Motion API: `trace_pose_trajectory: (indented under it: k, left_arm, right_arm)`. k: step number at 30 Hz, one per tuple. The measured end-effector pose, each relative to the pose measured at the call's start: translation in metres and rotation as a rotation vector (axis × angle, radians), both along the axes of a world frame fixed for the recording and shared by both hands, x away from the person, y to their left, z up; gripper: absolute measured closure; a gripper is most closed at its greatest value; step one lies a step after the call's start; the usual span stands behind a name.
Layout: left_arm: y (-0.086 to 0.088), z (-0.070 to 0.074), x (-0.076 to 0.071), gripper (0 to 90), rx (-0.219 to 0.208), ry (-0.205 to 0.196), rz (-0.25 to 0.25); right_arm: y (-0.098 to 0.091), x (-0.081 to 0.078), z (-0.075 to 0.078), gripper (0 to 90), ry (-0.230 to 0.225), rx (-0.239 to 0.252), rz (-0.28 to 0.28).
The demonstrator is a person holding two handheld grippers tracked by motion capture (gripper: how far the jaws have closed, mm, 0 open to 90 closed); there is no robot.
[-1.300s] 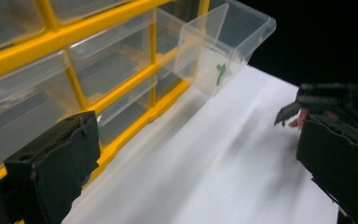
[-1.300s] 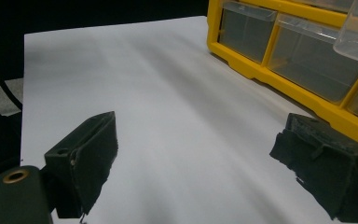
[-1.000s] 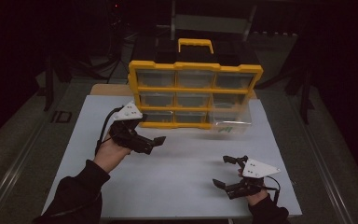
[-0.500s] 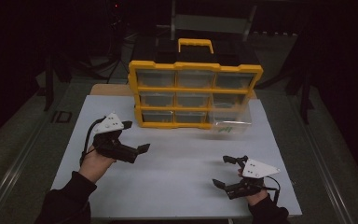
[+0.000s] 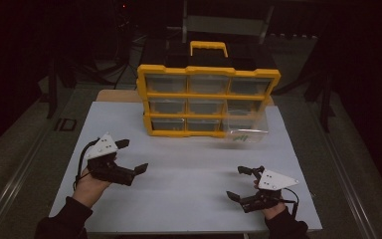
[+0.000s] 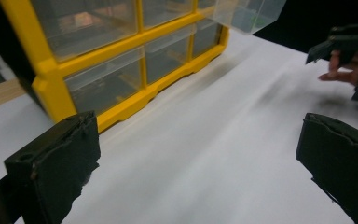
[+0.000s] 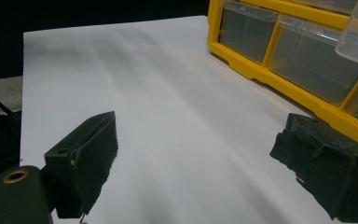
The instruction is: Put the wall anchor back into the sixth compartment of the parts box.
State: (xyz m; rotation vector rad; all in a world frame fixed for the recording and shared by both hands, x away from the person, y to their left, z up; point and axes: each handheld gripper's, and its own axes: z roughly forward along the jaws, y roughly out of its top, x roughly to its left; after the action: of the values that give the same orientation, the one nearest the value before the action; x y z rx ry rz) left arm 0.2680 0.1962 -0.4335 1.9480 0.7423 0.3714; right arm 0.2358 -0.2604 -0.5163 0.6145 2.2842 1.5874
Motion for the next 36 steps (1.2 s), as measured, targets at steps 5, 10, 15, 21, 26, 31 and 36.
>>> trace_pose_trajectory:
  k: [5,10,15,21,26,31,36]
  left_arm:
    - [0.008,-0.01,-0.008,0.0,0.007,-0.017,0.018]
    - [0.015,-0.019,-0.017,0.0,-0.019,-0.012,0.026]
    - [0.02,-0.029,-0.027,0.0,-0.036,-0.027,0.025]
    - [0.025,-0.039,-0.039,0.0,-0.055,-0.035,0.036]
    - [0.032,-0.049,-0.046,0.0,-0.061,-0.032,0.065]
    - [0.039,-0.058,-0.052,0.0,-0.084,-0.034,0.106]
    - [0.047,-0.068,-0.057,0.0,-0.095,-0.031,0.157]
  right_arm:
    - [0.0,0.0,0.0,10.8,0.002,0.0,0.001]
    - [0.0,0.0,0.0,10.8,0.002,0.0,0.001]
    - [0.001,0.0,0.0,10.8,0.003,-0.001,0.003]
    - [0.001,0.0,-0.001,10.8,0.005,-0.003,0.004]
    - [0.001,0.0,-0.001,10.8,0.007,-0.003,0.004]
    - [0.001,0.0,-0.001,10.8,0.007,-0.003,0.007]
    - [0.002,0.0,-0.001,10.8,0.007,-0.005,0.009]
